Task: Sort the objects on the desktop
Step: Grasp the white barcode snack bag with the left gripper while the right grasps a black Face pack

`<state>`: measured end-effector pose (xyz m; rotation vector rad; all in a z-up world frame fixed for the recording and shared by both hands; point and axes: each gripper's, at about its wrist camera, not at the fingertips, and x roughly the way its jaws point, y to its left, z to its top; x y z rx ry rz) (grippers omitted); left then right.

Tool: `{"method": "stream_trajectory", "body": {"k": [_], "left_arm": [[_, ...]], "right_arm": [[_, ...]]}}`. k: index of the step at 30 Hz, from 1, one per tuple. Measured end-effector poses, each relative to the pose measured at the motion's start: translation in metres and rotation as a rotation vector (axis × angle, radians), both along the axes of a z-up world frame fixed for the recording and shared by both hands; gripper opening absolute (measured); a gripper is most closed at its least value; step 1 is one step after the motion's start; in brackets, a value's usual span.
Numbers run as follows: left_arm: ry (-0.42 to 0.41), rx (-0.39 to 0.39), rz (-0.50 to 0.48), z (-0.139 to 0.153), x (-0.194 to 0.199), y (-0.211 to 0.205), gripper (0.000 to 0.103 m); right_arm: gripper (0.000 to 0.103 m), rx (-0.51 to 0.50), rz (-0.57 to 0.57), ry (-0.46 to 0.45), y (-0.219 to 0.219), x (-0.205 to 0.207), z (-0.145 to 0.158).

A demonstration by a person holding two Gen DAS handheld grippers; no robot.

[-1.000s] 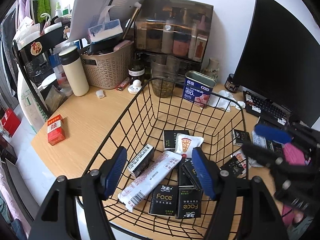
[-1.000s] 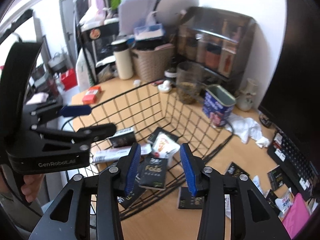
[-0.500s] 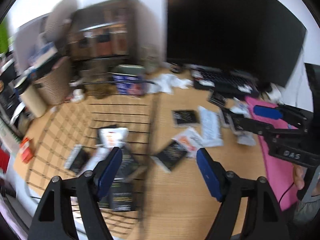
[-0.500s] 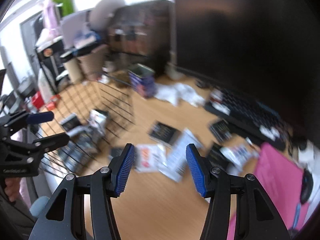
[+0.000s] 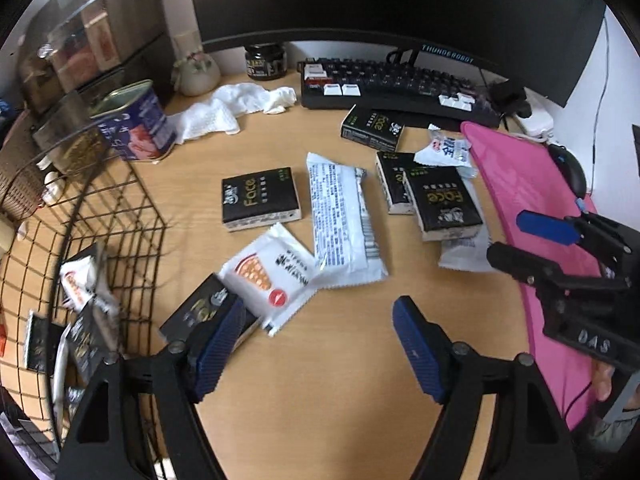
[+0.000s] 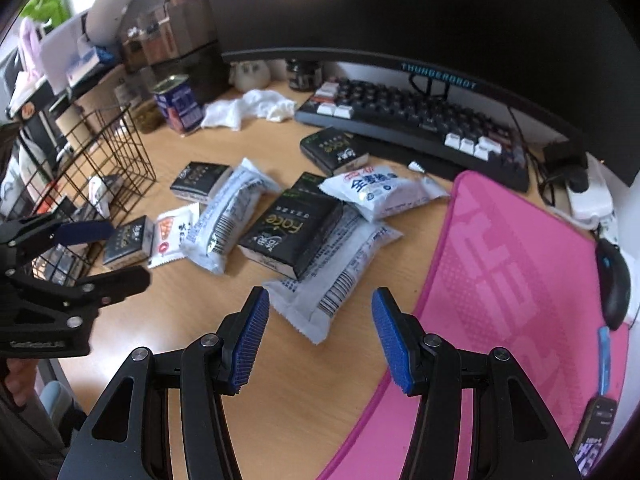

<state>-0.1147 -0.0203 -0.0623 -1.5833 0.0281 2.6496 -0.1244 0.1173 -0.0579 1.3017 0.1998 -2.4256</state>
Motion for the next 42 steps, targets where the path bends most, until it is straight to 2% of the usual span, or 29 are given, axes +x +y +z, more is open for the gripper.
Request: {"method": "stream_trajectory", "body": {"k": [5,13,18,23,27,34,36,37,42], "left_arm": [[0.004,-0.061,0.002,-0.006,-0.017,0.000,0.079],[0.003,-0.053,0.017,-0.010,-0.033,-0.014,0.079],[-0.014,0.003,0.011,-0.014,-0.037,-0.019,0.079],[-0.026,0.000,-0.027,-0.019,-0.044,-0.003,0.079],[-0.032,-0.003,-0.053,-0.023,-0.050,0.013,0.079],[-0.056,-0.044,-0.066,-0.035,-0.067,0.031,0.079],[-0.057,-0.047,-0.064,-0.038,-0.069,0.032,0.074],[-0.061,-0.055,-0.068,-0.039,-0.069,0.033,0.043],[-0.071,-0.065,-0.086,-0.038,-0.064,0.027,0.041]], "right_arm": [[0.053,0.002,0.015,-0.005,-0.015,-0.013,-0.001],[0.053,0.020,0.029,-0.006,-0.047,-0.036,-0.005],[0.053,0.050,0.022,-0.021,-0.055,-0.048,-0.015],[0.052,0.049,0.003,-0.037,-0.046,-0.054,-0.020],[0.036,0.064,0.004,-0.038,-0.034,-0.051,-0.020],[0.036,0.033,-0.042,-0.026,0.001,-0.047,-0.018],[0.037,0.004,-0.043,-0.027,0.007,-0.046,-0.017],[0.037,-0.003,-0.044,-0.027,0.008,-0.046,-0.017],[0.046,-0.018,-0.036,-0.030,0.003,-0.045,-0.017]]}}
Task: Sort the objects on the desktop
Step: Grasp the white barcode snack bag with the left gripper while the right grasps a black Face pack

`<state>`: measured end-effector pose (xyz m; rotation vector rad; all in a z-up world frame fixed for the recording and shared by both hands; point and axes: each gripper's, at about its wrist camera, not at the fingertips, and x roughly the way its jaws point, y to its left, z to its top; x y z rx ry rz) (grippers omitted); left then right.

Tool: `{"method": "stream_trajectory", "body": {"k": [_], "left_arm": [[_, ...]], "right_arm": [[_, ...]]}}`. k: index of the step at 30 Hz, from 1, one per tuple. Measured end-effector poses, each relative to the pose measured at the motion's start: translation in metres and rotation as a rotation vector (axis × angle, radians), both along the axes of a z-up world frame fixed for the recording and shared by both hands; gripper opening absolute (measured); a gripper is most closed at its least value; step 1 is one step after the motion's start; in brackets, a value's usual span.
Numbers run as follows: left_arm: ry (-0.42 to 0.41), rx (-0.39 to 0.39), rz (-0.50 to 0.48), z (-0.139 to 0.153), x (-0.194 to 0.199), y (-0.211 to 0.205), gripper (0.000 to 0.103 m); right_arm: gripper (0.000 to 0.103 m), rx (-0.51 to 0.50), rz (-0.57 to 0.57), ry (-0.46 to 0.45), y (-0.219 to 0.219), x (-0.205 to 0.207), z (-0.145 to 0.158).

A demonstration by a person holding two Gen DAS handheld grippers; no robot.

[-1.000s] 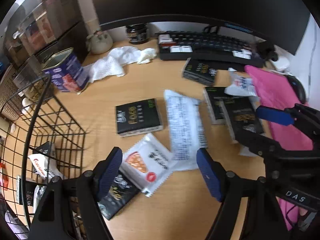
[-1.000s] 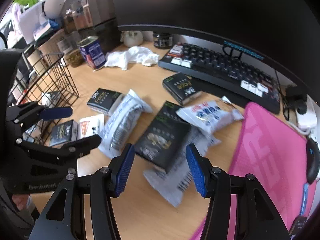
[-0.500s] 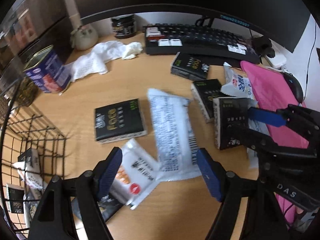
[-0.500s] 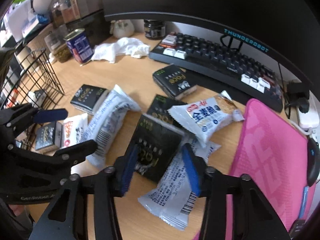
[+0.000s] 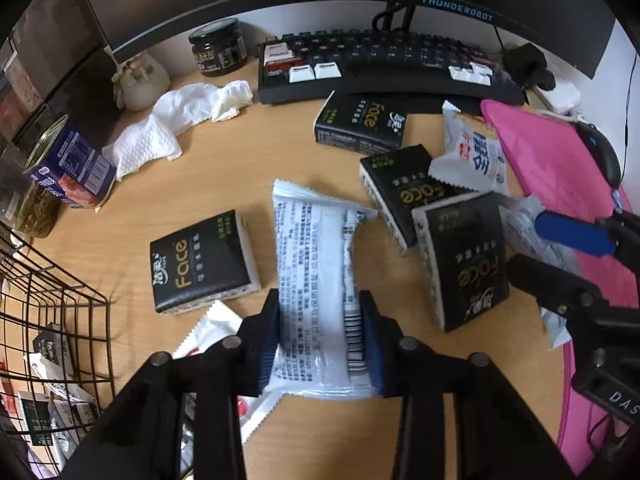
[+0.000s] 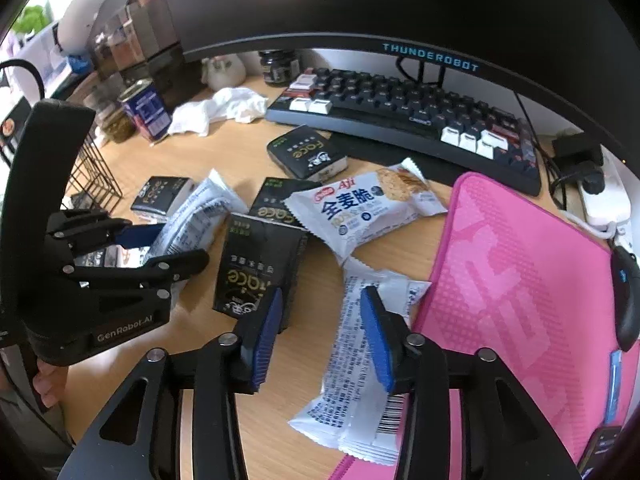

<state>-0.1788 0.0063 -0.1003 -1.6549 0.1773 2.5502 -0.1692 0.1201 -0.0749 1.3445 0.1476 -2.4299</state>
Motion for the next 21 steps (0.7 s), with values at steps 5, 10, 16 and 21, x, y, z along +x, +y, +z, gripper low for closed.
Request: {"method": "stream_trajectory", "body": {"k": [5,10,16,21], "left_arm": [[0.001,0.022,0.027,0.006,0.007,-0.020,0.041],[0.000,0.043,0.045,0.010,0.017,-0.037,0.041],[0.003,0.030,0.050,0.011,0.024,-0.043,0.040],[0.021,0.028,0.040,0.019,0.030,-0.041,0.040]], "right_arm": [[0.052,-0.018,0.022,-0.005,-0.018,0.000,-0.001],[0.056,-0.007,0.037,-0.015,-0.044,-0.005,-0.009],[0.047,0.041,0.024,-0.052,-0.055,-0.010,-0.019],[0.047,0.050,0.015,-0.035,-0.050,-0.003,-0.010]]}}
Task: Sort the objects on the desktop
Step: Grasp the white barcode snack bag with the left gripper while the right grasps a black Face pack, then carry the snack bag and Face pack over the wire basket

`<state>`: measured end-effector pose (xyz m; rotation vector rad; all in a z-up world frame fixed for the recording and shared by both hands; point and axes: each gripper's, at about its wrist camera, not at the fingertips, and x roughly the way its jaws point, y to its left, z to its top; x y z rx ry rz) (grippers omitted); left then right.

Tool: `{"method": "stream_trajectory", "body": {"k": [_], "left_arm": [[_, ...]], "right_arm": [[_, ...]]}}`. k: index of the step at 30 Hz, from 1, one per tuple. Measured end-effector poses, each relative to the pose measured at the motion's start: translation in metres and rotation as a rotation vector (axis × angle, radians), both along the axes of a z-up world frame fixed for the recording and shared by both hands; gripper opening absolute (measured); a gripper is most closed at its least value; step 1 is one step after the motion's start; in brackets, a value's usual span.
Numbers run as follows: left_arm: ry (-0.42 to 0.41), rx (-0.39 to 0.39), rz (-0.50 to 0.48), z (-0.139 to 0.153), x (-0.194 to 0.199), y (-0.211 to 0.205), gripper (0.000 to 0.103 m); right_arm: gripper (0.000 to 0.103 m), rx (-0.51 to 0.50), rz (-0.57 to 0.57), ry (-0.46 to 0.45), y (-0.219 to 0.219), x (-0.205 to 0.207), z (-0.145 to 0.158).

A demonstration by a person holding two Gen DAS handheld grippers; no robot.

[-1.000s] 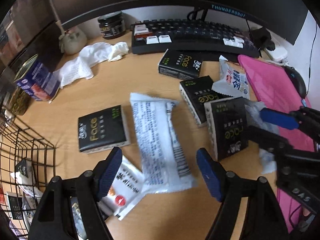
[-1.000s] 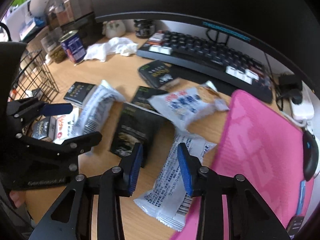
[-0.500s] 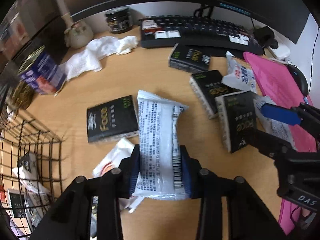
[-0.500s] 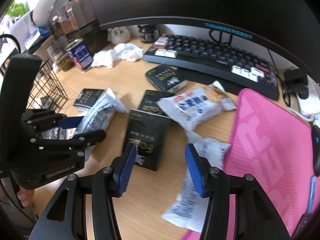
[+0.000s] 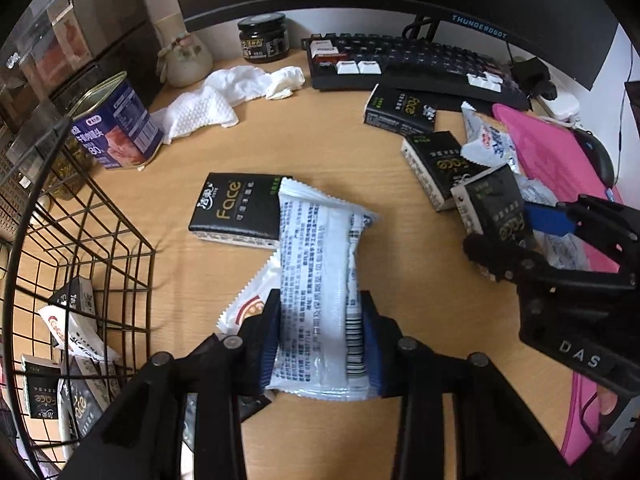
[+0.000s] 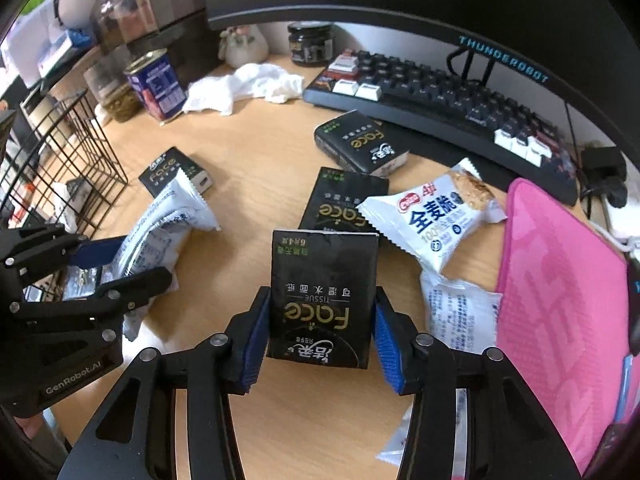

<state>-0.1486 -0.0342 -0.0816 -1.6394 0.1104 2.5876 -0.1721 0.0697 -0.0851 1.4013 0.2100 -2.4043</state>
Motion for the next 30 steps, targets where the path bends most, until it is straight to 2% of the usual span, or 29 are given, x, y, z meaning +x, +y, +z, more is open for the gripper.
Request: {"method": "stream_trajectory", "body": {"k": [8,17,23,30], "left_arm": [[0.066,-0.004,0.000,0.034,0.018,0.005,0.040],[0.193,-0.001,0.037,0.096,0.051,-0.013,0.040],[0.255,-0.021,0.128,0.124,0.084,-0.053,0.040],[0.290,-0.037,0.292,0.139,0.125,-0.122,0.040]], "right_arm": [[0.047,-0.018,0.012,0.037,0.004,0.021,0.021],[0.047,-0.046,0.069,0.154,-0.013,0.062,0.080],[0.047,-0.075,0.160,0.217,-0.053,0.087,0.114],[0.047,-0.108,0.346,0.254,-0.136,0.118,0.140]]}}
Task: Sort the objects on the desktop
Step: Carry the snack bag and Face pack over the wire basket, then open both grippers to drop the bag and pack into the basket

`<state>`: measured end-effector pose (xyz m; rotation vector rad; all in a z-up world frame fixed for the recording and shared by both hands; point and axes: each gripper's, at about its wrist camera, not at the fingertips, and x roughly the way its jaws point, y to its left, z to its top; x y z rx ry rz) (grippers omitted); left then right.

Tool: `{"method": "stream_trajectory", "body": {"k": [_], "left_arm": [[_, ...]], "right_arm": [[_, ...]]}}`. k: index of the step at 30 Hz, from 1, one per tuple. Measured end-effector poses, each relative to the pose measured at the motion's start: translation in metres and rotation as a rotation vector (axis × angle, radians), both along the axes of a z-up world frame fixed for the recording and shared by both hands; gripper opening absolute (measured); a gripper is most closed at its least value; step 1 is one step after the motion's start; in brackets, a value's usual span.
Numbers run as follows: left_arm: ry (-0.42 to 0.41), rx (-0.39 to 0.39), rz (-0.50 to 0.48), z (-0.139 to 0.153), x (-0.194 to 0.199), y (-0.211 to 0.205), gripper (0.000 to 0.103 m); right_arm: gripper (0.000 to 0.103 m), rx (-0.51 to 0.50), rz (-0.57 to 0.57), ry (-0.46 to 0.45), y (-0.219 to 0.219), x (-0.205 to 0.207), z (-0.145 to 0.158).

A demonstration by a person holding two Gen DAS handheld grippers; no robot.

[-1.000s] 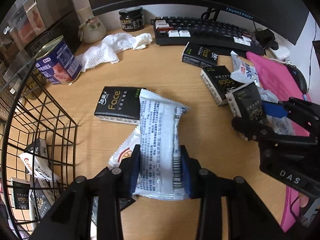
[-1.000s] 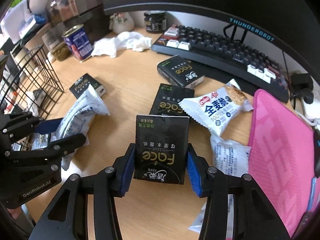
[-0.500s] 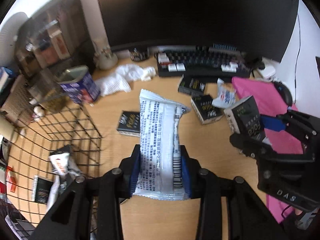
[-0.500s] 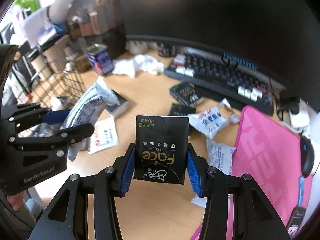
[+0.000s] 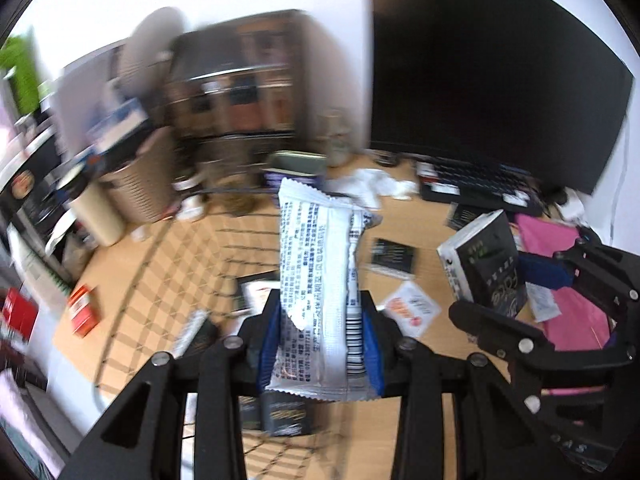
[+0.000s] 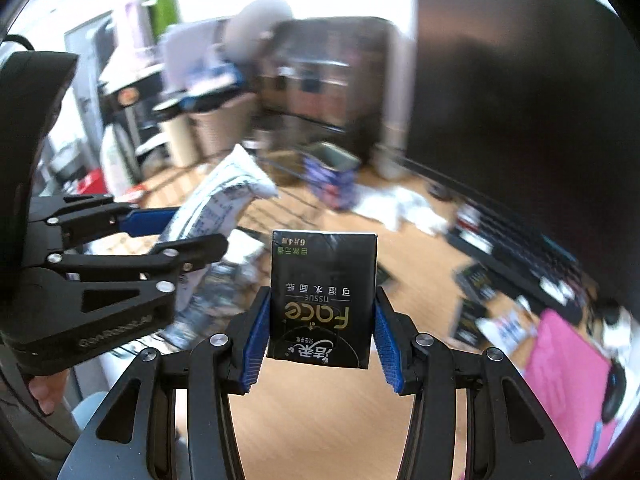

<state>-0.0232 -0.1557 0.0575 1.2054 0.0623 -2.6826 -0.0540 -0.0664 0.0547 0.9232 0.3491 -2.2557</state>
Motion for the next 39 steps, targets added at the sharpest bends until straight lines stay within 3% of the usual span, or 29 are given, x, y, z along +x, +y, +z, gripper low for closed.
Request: {"method": "stream_trajectory", "body": {"k": [7,11,28,39], "left_arm": [[0.002,0.030,0.178,-0.007,0.037,-0.073,0.040],[0.001,0.020,0.227,-0.013,0.042,-0.092,0.040],[-0.081,0.059,0.189,-0.052,0.018,-0.097,0.040],[-0.083,0.063,0.184,-0.052,0.018,-0.096,0.040]], "right_arm": [[0.047,0.016,0.147,0.046,-0.076,0.024,0.014],[0.047,0.024,0.192,0.038,-0.102,0.029,0.007],[0.048,0.088,0.201,-0.018,-0.115,0.005,-0.034],[0.048,0.092,0.215,-0.019,-0.117,0.006,-0.036]]}}
